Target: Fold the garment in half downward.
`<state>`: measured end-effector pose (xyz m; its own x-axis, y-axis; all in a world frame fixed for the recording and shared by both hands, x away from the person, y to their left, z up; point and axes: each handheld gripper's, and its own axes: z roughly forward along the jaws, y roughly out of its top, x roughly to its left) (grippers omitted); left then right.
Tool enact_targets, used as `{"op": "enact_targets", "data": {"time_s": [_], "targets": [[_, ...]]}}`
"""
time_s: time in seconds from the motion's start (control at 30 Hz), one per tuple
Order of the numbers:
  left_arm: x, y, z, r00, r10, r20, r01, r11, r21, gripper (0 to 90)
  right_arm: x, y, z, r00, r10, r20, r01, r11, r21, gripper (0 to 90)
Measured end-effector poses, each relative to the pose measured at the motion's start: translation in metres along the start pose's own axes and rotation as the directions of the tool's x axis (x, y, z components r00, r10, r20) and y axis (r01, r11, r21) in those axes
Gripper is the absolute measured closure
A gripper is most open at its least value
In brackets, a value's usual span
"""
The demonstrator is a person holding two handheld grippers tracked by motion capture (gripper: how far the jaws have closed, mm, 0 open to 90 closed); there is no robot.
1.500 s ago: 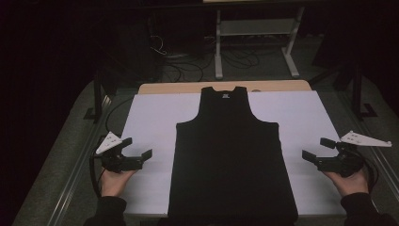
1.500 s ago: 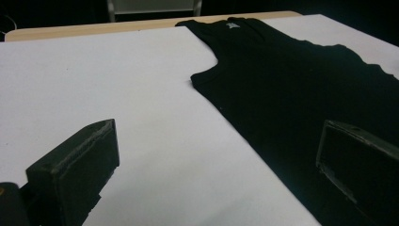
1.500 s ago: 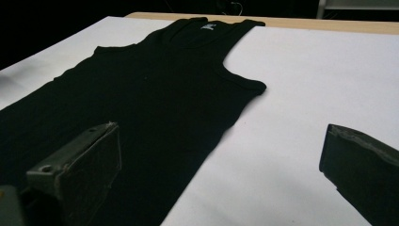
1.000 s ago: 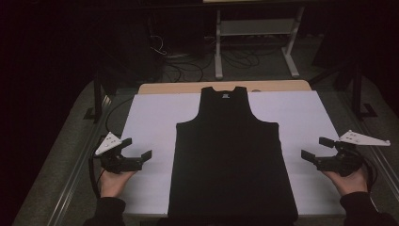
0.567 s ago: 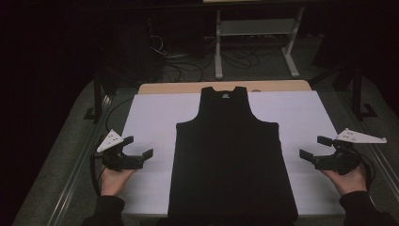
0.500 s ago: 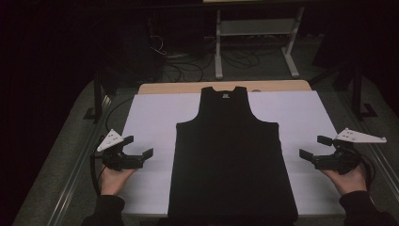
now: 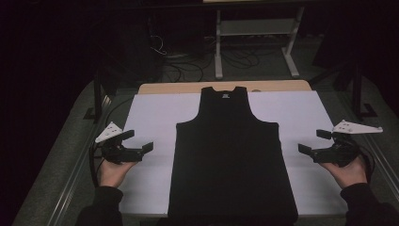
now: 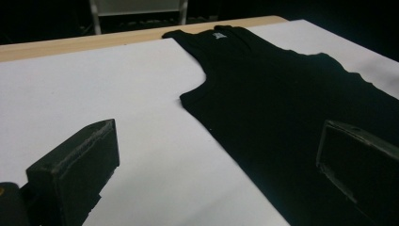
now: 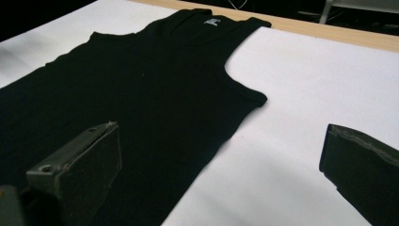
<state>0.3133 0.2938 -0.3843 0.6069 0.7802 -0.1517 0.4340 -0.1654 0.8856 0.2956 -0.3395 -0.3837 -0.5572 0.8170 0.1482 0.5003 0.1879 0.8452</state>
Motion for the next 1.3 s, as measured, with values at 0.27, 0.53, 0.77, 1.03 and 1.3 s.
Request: {"op": "enact_targets", "data": {"time_s": [0.27, 0.53, 0.77, 1.03, 1.3], "targets": [[0.000, 0.012, 0.007, 0.9996, 0.030, 0.002, -0.030, 0.9991, 0.031, 0.0, -0.002, 0.010, 0.001, 0.9999, -0.010, -0.013, 0.010, 1.000, 0.004, 0.0], [0.006, 0.022, 0.010, 0.9992, 0.040, 0.006, -0.040, 0.9983, 0.043, 0.0, -0.004, 0.024, 0.007, 0.9994, -0.023, -0.026, 0.024, 0.999, 0.023, 0.0], [0.008, 0.029, 0.017, 0.9989, 0.044, 0.016, -0.045, 0.9969, 0.065, 0.0, -0.007, 0.036, 0.012, 0.9984, -0.042, -0.038, 0.043, 0.998, 0.037, 0.0], [0.009, 0.038, 0.028, 0.9978, 0.058, 0.032, -0.061, 0.9946, 0.084, 0.0, -0.011, 0.049, 0.019, 0.9968, -0.053, -0.060, 0.056, 0.997, 0.056, 0.0], [0.011, 0.048, 0.037, 0.9968, 0.070, 0.039, -0.074, 0.9919, 0.103, 0.0, -0.018, 0.055, 0.026, 0.9965, -0.052, -0.065, 0.057, 0.996, 0.067, 0.0]]}}
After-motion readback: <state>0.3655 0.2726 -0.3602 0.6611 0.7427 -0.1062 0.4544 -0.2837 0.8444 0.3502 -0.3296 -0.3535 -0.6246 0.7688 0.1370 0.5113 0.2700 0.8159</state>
